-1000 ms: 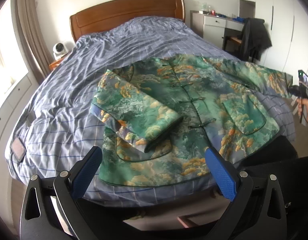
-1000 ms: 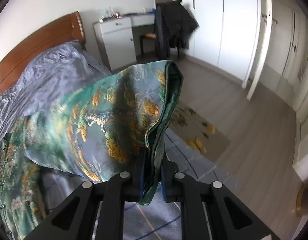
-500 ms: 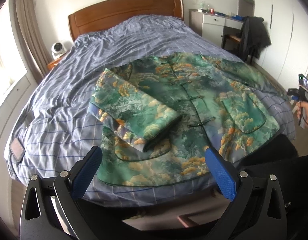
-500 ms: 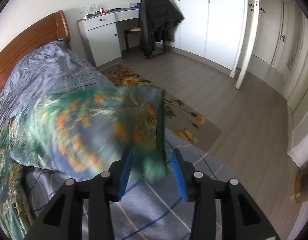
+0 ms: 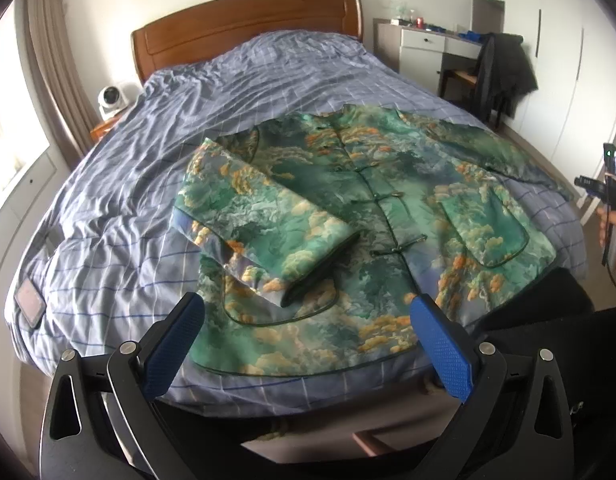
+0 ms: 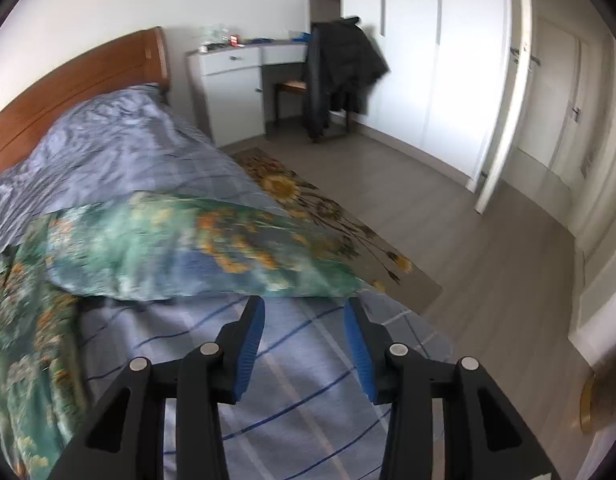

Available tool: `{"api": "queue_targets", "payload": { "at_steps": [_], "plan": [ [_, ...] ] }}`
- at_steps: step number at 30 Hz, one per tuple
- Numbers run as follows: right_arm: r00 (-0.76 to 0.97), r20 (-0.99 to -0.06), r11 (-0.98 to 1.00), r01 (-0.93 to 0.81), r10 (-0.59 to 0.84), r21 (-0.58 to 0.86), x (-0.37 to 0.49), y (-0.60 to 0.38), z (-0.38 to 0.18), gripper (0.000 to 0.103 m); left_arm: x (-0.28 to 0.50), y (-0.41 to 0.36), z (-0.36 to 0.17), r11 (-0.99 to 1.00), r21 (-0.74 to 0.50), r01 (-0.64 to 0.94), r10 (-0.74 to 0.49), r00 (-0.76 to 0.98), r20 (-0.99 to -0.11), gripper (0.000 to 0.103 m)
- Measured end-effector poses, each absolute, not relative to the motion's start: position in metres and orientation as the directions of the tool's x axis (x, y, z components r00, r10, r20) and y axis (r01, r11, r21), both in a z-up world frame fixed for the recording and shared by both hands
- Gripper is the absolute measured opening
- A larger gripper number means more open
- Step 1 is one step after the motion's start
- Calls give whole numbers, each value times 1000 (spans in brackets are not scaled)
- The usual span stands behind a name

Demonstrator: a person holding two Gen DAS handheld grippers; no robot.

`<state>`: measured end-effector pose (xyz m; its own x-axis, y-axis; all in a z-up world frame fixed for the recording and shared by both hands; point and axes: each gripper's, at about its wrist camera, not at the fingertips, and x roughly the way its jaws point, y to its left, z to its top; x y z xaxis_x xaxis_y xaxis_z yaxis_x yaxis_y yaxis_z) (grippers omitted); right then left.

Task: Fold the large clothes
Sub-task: 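Pull the sleeve outward from the body and lay it flat, open right gripper, then grasp the cuff of the other folded sleeve with the left gripper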

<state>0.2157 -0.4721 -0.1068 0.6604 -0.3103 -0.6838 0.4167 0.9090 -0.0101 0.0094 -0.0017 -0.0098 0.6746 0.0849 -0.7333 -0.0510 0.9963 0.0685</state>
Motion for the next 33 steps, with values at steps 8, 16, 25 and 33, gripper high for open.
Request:
{"api": "queue_targets", "payload": {
  "at_steps": [8, 16, 25, 33],
  "plan": [
    [749, -630, 968, 250, -205, -18, 201, -403, -75, 48, 9, -2, -10, 997, 68, -48, 82, 671, -736, 102],
    [786, -612, 996, 59, -90, -72, 186, -328, -58, 48, 22, 44, 5, 983, 169, -77, 172, 719, -673, 102],
    [826, -563, 985, -98, 2, -141, 147, -261, -50, 55, 71, 50, -57, 947, 213, 242, 25, 603, -798, 102],
    [817, -570, 974, -186, 80, -131, 127, -225, -54, 55, 135, 25, -134, 877, 313, 366, 83, 525, -847, 93]
  ]
}}
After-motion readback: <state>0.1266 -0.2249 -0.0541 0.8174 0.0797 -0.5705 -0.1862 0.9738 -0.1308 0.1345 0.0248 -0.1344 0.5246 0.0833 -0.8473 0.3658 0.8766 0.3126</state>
